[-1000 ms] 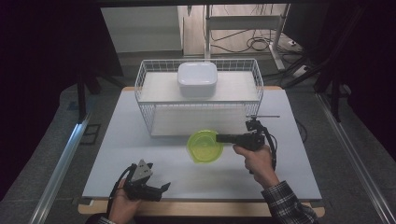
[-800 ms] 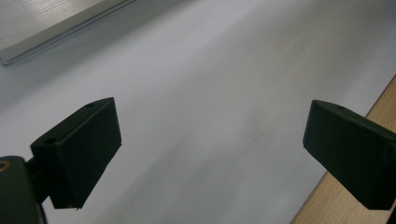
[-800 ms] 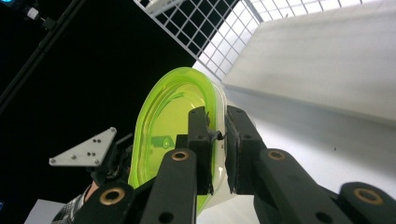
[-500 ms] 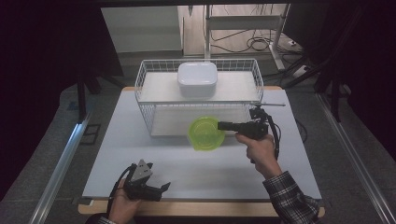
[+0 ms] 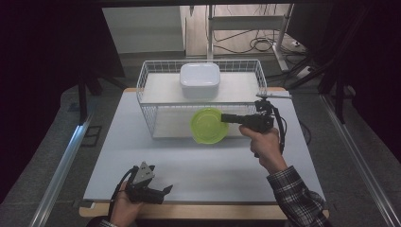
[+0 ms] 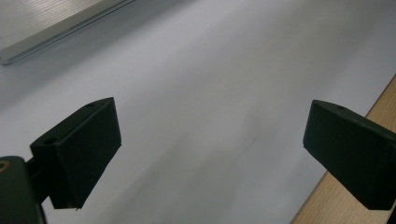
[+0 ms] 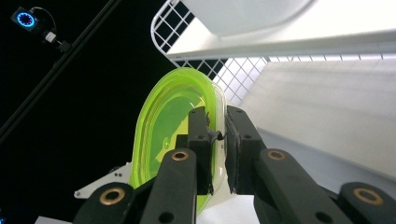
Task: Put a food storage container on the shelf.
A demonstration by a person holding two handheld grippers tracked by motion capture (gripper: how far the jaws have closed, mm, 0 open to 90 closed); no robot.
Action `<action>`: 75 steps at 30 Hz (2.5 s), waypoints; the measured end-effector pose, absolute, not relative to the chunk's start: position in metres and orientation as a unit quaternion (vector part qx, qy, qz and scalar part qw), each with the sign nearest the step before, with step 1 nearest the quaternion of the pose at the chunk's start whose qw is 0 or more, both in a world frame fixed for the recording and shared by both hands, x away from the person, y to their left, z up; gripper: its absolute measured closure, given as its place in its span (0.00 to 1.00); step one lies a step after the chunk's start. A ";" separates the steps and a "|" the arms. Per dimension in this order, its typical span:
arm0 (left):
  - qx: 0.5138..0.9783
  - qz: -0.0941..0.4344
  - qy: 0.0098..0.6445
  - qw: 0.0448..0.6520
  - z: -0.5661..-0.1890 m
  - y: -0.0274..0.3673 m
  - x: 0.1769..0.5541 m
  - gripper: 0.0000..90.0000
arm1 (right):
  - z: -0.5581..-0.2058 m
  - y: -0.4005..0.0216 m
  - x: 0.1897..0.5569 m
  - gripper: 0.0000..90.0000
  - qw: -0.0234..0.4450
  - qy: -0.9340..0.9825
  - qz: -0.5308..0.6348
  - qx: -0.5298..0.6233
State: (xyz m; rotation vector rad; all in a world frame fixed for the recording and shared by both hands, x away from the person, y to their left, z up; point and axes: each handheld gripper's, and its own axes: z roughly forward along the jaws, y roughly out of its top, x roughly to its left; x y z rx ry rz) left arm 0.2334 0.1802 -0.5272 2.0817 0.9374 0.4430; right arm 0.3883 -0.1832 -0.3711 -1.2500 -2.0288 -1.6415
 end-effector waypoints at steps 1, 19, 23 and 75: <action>0.822 0.175 0.370 0.397 -0.527 0.180 0.233 0.04 | -0.369 -0.183 0.389 0.91 0.123 -0.695 -0.563 -0.429; 0.823 0.174 0.368 0.396 -0.528 0.180 0.234 0.04 | -0.321 -0.180 0.401 0.91 0.108 -0.688 -0.583 -0.418; 0.824 0.173 0.368 0.395 -0.528 0.179 0.234 0.04 | -0.311 -0.178 0.404 0.91 0.105 -0.686 -0.586 -0.418; 0.829 0.166 0.360 0.394 -0.528 0.177 0.233 0.04 | -0.265 -0.129 0.485 0.90 0.021 -0.626 -0.601 -0.496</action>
